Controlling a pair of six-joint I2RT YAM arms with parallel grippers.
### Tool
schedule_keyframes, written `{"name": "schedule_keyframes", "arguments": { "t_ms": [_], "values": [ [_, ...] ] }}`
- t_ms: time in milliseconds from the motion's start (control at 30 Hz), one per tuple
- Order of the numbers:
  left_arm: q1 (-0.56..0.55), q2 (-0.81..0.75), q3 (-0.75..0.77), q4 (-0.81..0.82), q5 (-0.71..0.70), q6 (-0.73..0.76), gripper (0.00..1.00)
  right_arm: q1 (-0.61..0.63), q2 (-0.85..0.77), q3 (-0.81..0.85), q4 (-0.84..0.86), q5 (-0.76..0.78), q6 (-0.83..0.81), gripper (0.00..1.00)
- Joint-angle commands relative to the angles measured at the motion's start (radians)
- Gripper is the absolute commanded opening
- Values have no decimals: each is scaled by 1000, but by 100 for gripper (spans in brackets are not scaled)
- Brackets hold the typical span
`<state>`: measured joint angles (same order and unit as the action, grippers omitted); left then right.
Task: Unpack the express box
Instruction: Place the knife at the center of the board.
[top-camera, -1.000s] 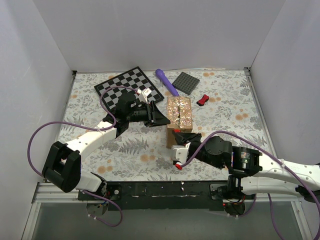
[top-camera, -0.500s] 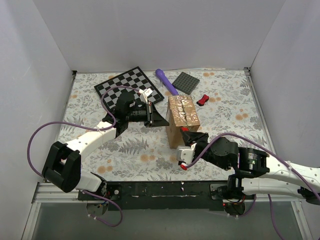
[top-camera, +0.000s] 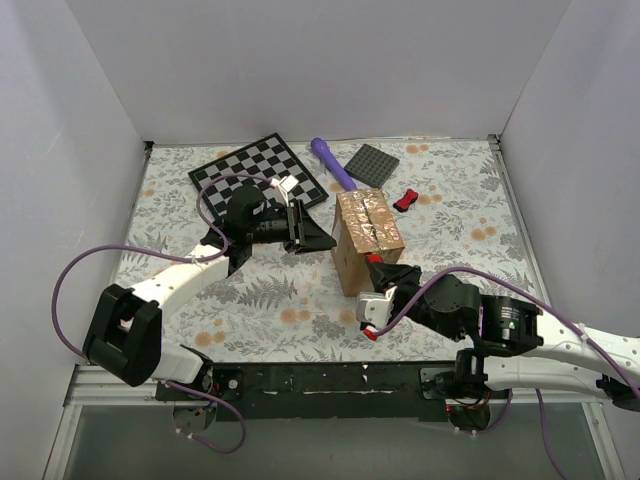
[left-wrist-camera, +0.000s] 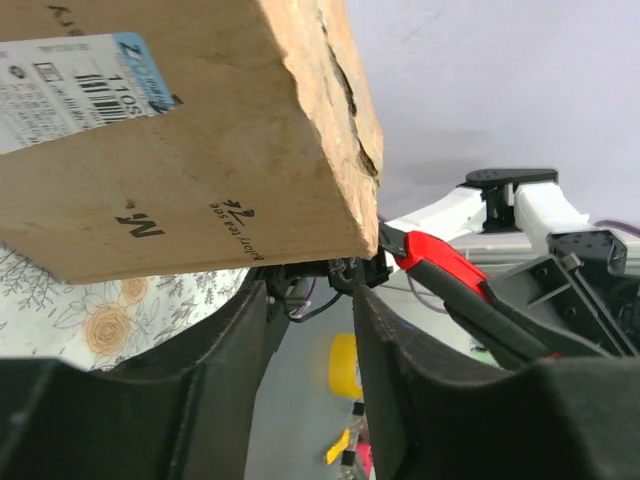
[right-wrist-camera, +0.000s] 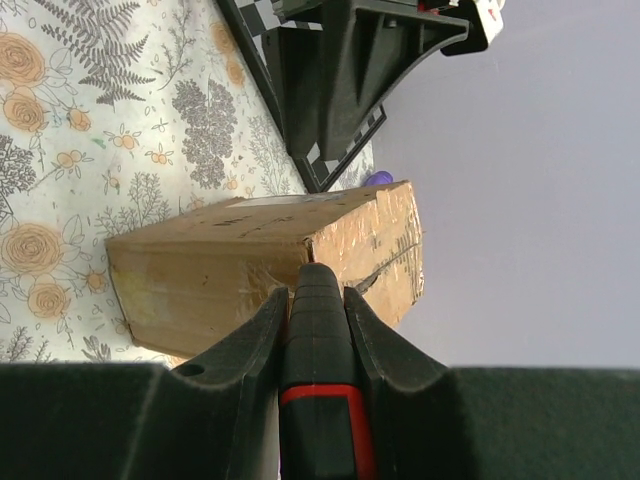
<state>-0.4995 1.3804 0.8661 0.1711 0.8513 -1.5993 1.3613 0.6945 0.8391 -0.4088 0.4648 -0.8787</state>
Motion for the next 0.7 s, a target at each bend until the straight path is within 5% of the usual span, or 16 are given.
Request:
{"name": "schedule_keyframes", "arguments": {
  "t_ms": [0,133,433,500,600,667],
  "values": [
    [19,-60,-16,28,-40,-22,46,-13,19,0,21,6,7,1],
    [27,-86,-22,-16,-90,4,56,-14,10,63,92,-30,53,1],
    [59,-161,-88,-7,-201,-33,57,-13,19,183,261,-126,247,1],
    [64,-176,-93,-22,-222,-28,57,-13,25,176,344,-40,262,1],
    [68,-208,-113,-15,-256,-33,58,-13,69,141,523,407,225,1],
    [73,-215,-121,-13,-253,-40,57,-51,114,141,631,541,224,1]
  ]
}}
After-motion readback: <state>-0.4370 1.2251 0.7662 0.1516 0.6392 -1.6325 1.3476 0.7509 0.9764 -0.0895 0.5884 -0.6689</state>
